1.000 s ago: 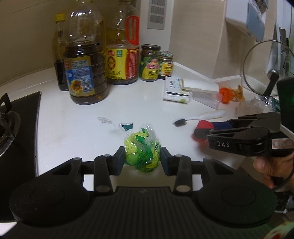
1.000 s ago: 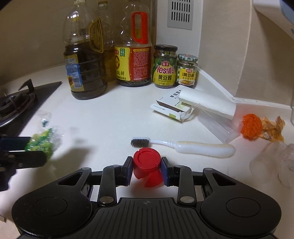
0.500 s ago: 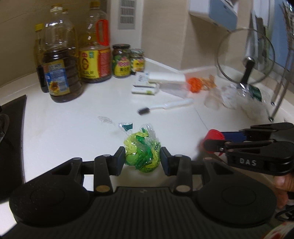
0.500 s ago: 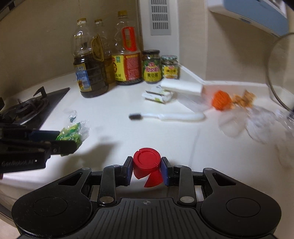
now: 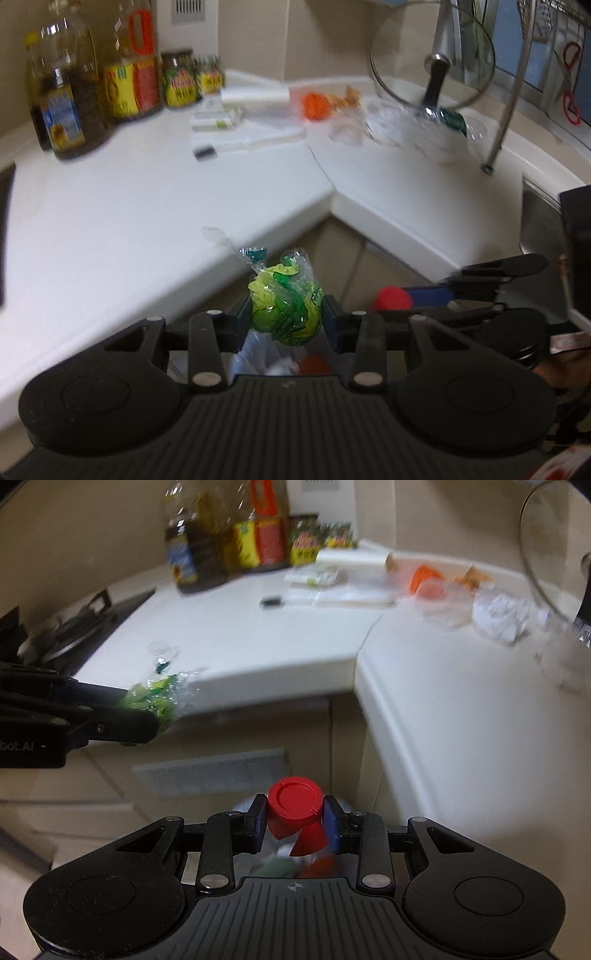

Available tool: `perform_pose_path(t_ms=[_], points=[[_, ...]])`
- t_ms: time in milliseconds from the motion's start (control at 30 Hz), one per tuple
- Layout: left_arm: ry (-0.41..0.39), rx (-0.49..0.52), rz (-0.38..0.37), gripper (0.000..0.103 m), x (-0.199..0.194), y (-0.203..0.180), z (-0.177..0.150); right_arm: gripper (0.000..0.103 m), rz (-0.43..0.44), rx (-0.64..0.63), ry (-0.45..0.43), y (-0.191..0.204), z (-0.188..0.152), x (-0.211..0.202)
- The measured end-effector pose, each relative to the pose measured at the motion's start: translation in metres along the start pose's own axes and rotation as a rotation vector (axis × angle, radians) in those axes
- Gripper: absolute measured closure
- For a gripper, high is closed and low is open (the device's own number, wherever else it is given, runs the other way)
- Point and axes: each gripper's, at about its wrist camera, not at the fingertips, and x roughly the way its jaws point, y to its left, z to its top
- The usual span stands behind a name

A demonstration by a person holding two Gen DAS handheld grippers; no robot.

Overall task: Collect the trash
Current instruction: 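Lift the green bag and red cap and carry both over the wastebasket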

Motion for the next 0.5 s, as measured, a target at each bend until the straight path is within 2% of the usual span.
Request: perform_pose_path(t_ms=[100, 333, 500], points=[[0.063, 0.014, -0.02, 0.066, 0.013, -0.005, -0.018, 0.071, 0.01, -0.004, 0.045, 0.002, -0.018, 0.01], [0.199, 0.026, -0.073, 0.066, 0.068, 0.008, -0.053, 0.071, -0.044, 0.012, 0.143, 0.004, -0.053, 0.034], [0.249, 0.029, -0.091, 0.066, 0.112, 0.023, -0.063, 0.071, -0.071, 0.043, 0.185, 0.006, -0.072, 0.052]])
